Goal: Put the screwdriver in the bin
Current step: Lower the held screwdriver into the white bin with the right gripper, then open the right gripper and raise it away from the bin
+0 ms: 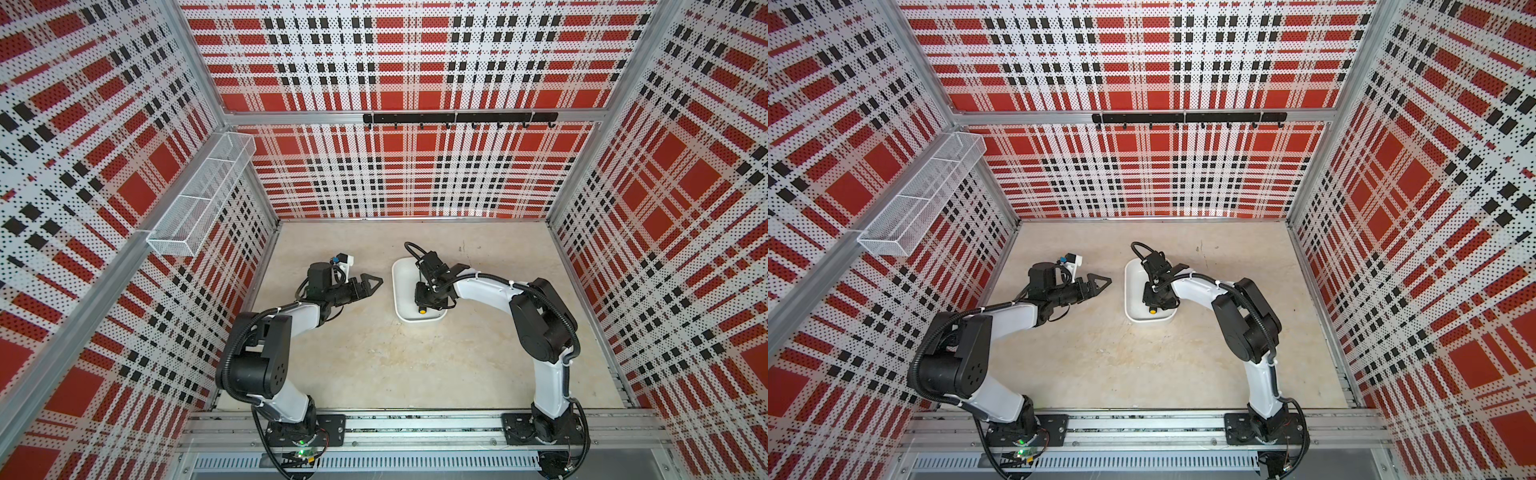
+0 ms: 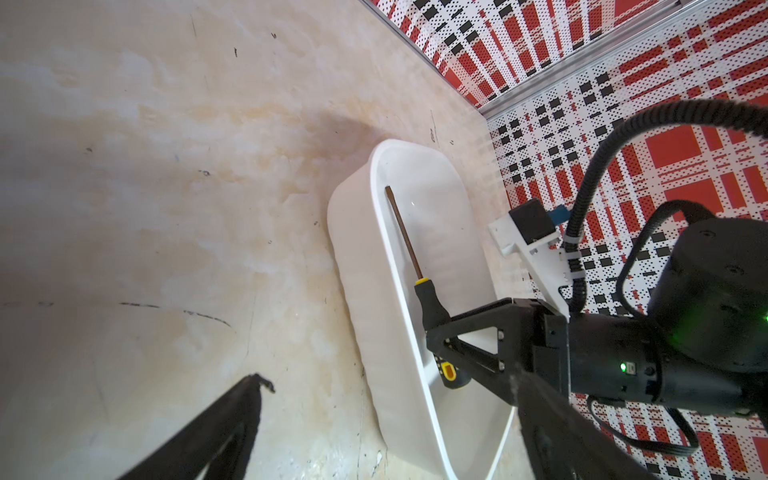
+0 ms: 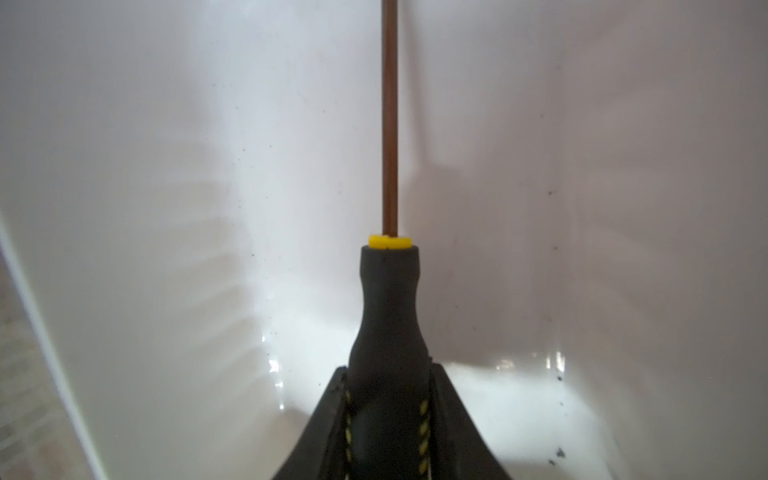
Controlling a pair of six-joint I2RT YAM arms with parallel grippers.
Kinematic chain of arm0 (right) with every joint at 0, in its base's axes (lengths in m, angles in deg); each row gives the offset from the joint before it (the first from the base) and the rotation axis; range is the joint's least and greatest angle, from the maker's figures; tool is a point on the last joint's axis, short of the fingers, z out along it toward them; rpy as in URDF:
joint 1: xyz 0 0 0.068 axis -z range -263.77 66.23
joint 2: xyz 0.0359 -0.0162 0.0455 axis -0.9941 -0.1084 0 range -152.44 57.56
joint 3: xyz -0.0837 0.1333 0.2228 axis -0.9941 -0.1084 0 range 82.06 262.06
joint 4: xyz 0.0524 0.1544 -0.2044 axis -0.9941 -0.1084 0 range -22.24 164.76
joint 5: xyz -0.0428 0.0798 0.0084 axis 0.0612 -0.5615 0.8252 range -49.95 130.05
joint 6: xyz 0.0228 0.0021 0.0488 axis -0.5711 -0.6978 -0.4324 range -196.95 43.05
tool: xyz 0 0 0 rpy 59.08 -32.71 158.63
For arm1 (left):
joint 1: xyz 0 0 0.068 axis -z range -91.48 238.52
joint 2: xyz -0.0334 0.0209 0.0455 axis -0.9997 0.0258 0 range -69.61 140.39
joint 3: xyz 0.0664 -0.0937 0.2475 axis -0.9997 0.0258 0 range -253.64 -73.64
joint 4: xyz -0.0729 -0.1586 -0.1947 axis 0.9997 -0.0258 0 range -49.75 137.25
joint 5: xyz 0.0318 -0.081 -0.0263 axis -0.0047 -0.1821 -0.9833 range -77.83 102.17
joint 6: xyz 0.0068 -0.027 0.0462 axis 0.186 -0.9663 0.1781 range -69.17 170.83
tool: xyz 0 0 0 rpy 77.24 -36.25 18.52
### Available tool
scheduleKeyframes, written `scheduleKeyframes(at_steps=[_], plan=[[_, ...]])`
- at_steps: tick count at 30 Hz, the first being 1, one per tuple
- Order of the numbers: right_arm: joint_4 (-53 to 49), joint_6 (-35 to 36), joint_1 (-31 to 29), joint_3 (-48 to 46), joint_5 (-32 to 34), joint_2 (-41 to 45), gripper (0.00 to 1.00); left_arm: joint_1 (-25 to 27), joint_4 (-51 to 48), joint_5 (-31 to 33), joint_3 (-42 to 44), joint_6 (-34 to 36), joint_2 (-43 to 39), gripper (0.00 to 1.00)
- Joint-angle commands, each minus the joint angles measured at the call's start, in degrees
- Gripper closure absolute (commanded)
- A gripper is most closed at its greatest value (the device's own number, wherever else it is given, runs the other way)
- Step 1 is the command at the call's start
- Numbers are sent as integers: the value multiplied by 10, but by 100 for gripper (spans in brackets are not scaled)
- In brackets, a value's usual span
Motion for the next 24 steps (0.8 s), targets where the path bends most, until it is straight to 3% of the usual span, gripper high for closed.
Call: scheduleKeyframes(at_steps=[1, 12, 24], plan=[[-13, 5, -4, 16, 14, -12, 64, -4, 9, -11, -2, 4, 5, 2], [-30, 20, -8, 18, 34, -4, 51, -5, 6, 4, -1, 5, -5, 2], [-49, 149, -11, -15, 74, 110, 42, -22, -37, 162, 8, 44, -145, 2]])
